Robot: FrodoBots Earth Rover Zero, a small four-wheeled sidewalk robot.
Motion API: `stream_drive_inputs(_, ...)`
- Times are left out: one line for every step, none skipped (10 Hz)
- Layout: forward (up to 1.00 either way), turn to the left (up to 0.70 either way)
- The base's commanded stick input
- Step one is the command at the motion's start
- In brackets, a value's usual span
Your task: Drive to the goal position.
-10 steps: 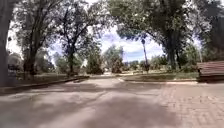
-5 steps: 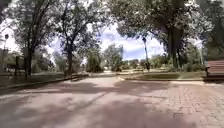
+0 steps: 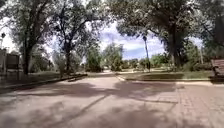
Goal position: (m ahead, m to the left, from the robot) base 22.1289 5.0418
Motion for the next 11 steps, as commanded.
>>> stream_drive_inputs(0.85, 0.00)
stream_drive_inputs(0.85, 0.00)
stream_drive_inputs(0.85, 0.00)
stream_drive_inputs(0.85, 0.00)
stream_drive_inputs(0.85, 0.00)
stream_drive_inputs(0.85, 0.00)
stream_drive_inputs(0.85, 0.00)
stream_drive_inputs(0.85, 0.00)
stream_drive_inputs(0.85, 0.00)
stream_drive_inputs(0.85, 0.00)
stream_drive_inputs(0.85, 0.00)
